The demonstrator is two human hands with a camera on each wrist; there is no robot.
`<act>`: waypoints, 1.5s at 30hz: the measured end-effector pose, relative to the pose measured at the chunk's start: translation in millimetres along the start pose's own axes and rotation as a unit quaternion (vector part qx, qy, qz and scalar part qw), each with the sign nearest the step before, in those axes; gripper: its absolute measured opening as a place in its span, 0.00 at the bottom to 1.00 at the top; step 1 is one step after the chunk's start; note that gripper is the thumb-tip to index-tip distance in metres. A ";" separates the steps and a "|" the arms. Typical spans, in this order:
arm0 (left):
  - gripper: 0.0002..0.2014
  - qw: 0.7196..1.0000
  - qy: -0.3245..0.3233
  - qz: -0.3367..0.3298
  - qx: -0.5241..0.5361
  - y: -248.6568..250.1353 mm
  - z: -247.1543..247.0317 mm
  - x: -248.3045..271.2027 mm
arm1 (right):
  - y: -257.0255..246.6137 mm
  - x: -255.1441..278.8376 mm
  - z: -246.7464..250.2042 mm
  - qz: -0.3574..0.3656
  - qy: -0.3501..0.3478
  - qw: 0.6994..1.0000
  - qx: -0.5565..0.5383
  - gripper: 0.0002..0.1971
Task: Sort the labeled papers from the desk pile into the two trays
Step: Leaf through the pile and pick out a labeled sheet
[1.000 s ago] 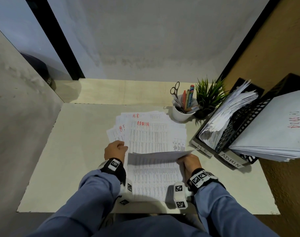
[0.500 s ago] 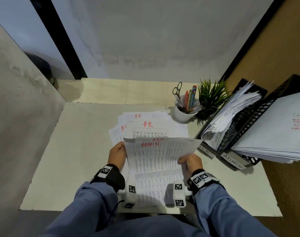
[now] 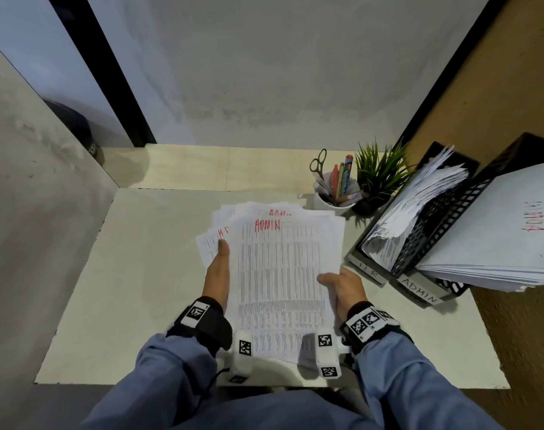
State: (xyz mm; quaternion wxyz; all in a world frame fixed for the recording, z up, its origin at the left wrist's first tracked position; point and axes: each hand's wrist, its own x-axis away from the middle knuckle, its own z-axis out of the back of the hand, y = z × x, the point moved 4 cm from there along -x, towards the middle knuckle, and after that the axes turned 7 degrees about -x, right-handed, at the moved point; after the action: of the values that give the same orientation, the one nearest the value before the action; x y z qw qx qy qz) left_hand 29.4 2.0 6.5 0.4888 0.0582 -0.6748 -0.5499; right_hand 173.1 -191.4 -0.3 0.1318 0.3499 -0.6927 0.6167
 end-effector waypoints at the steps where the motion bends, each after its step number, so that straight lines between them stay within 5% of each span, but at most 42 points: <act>1: 0.33 0.999 0.000 -0.037 -0.008 12.6 -5.2 9.9 | -9.4 7.6 -7.0 0.023 -0.017 1.000 0.011 0.12; 3: 0.11 0.992 0.012 -0.124 -0.010 33.2 -13.6 24.4 | -33.0 24.3 -19.2 0.108 -0.033 0.992 0.053 0.10; 6: 0.12 0.973 0.057 -0.223 -0.010 64.0 -14.4 41.8 | -71.5 53.5 -35.2 0.263 -0.041 0.957 0.117 0.13; 9: 0.09 0.950 0.106 -0.292 -0.002 88.1 -9.8 53.9 | -93.0 75.1 -38.8 0.346 -0.031 0.936 0.053 0.14; 11: 0.08 0.944 0.094 -0.315 -0.017 91.8 -13.3 59.8 | -91.5 76.4 -35.3 0.341 -0.013 0.939 0.032 0.13; 15: 0.05 0.966 0.042 -0.222 -0.123 52.3 -22.8 40.4 | -46.7 52.2 -26.7 0.182 0.001 0.977 0.113 0.14; 18: 0.01 0.966 0.001 -0.183 -0.184 35.0 -28.0 34.0 | -30.1 44.6 -19.6 0.137 -0.010 0.977 0.162 0.13; 21: 0.11 0.946 -0.021 -0.233 -0.224 55.2 -36.3 43.5 | -57.4 57.2 -13.9 0.164 -0.017 0.981 0.101 0.14; 25: 0.20 0.927 -0.062 -0.315 -0.191 113.2 -59.9 81.8 | -123.3 88.2 14.4 0.315 0.007 0.945 0.092 0.10; 27: 0.21 0.912 -0.081 -0.359 -0.179 143.1 -77.1 105.4 | -155.5 102.4 43.3 0.401 0.056 0.910 0.084 0.11; 29: 0.22 0.884 -0.090 -0.420 -0.183 168.3 -99.1 128.2 | -180.3 113.2 80.7 0.468 0.176 0.862 0.084 0.16; 31: 0.22 0.850 -0.083 -0.483 -0.196 186.6 -123.7 147.2 | -193.4 115.2 121.4 0.481 0.315 0.811 0.106 0.26; 32: 0.21 0.834 -0.072 -0.511 -0.196 194.1 -137.0 154.8 | -197.1 113.5 138.3 0.447 0.363 0.809 0.118 0.33; 35: 0.14 0.781 -0.043 -0.595 -0.185 209.0 -179.0 176.3 | -188.2 92.3 176.8 0.241 0.380 0.888 0.088 0.53; 37: 0.10 0.759 -0.055 -0.613 -0.210 206.4 -212.2 177.3 | -174.7 79.5 184.6 0.164 0.329 0.930 0.014 0.42; 41: 0.28 0.747 -0.084 -0.603 -0.268 186.5 -272.0 166.5 | -160.3 62.1 186.4 0.169 0.286 0.943 -0.020 0.09; 43: 0.32 0.746 -0.103 -0.584 -0.303 171.2 -294.8 159.1 | -162.2 59.5 181.6 0.200 0.275 0.940 -0.020 0.10; 45: 0.34 0.760 -0.122 -0.538 -0.343 156.4 -310.5 149.3 | -165.8 58.1 179.3 0.244 0.266 0.933 -0.008 0.27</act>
State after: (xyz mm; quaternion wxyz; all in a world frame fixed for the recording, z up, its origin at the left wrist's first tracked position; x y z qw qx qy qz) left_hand 248.9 -242.1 194.7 0.0132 0.1729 -0.3519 -0.9198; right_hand 283.2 -378.9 125.1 0.1598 -0.0079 -0.7012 0.6947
